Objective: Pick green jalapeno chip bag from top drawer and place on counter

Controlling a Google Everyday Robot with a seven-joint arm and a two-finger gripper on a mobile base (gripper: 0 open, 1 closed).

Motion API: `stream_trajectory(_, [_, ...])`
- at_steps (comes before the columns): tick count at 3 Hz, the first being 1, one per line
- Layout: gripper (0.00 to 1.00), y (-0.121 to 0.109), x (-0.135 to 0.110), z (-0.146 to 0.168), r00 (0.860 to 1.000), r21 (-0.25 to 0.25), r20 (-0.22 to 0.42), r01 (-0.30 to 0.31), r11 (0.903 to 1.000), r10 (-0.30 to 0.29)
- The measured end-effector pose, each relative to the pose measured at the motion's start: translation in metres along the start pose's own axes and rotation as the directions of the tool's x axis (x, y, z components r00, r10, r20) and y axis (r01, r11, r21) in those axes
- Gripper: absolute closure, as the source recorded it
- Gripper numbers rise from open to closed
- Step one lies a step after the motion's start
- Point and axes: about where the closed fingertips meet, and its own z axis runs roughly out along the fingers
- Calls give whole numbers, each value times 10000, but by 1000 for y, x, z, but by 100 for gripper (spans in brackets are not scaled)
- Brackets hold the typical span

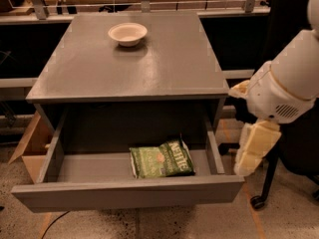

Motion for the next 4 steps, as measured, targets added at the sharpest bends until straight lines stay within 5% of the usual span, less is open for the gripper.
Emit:
stream_trajectory(1, [0,22,-14,55,9994,-828,226,266,9962,-248])
stream_trajectory(2, [0,22,-14,55,9994,-828,227,265,9962,-247])
stream_trajectory(4, [0,0,-33,112,9781,-1745,1695,-911,9804,1210])
